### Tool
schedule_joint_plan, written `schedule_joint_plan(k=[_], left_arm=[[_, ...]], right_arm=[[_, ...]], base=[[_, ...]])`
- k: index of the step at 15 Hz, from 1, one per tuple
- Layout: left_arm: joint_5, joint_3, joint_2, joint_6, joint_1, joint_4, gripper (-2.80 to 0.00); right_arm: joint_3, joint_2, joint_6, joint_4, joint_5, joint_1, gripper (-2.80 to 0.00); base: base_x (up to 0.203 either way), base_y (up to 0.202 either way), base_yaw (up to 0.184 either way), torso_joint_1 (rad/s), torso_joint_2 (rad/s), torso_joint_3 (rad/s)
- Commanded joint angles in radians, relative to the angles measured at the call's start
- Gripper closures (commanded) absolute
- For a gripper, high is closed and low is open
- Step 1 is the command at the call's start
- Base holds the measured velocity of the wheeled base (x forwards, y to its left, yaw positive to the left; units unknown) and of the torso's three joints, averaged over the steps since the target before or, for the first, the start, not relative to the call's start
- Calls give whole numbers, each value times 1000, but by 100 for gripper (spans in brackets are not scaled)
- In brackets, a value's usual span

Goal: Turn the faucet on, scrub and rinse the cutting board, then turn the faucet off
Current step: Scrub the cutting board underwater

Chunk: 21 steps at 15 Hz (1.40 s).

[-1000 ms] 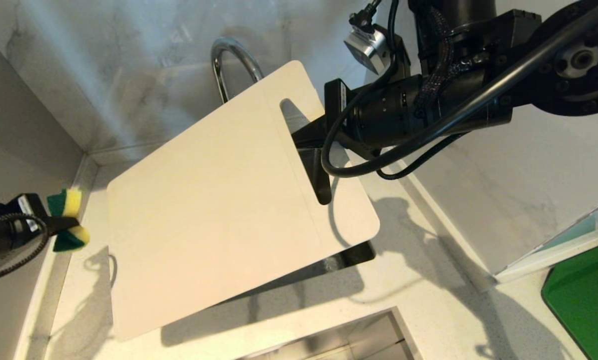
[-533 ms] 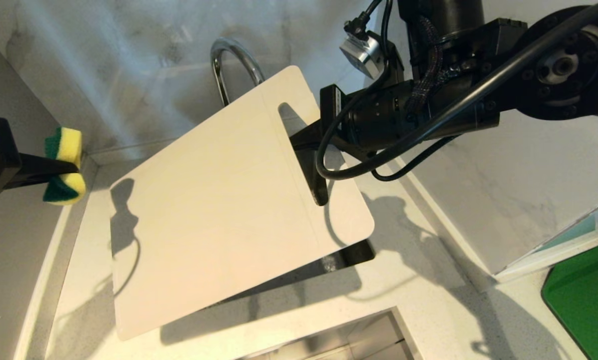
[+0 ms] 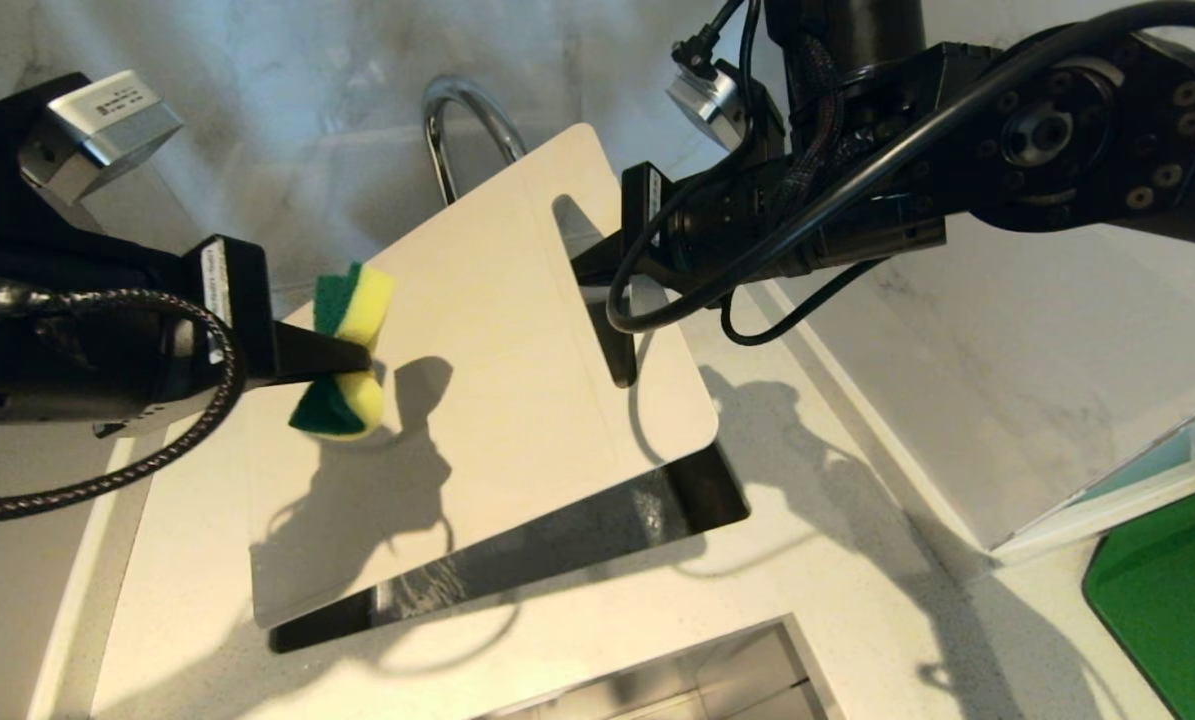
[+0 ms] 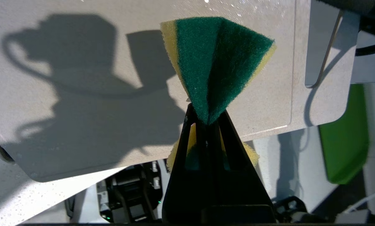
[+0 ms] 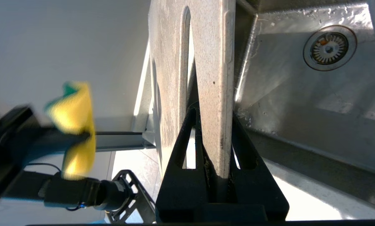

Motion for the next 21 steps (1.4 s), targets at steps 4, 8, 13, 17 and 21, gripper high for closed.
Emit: schedule_joint_plan(k=[4, 8, 13, 17, 21], left_arm=[[96, 24, 65, -31, -103, -6, 0], [183, 164, 77, -42, -112, -46, 0], [250, 345, 148, -57, -105, -297, 0], [245, 356, 152, -73, -48, -311, 0], [243, 419, 110, -114, 11, -311, 0]], right_arm=[[-6, 20, 9, -27, -13, -6, 0], [-6, 22, 12, -43, -16, -9, 0], [-9, 9, 12, -43, -16, -10, 0], [-7, -10, 12, -39, -16, -9, 0], [-7, -17, 12, -36, -16, -9, 0]], base=[[0, 0, 0, 0, 0, 0], [0, 0, 0, 0, 0, 0], [0, 0, 0, 0, 0, 0], [0, 0, 0, 0, 0, 0], [0, 0, 0, 0, 0, 0]])
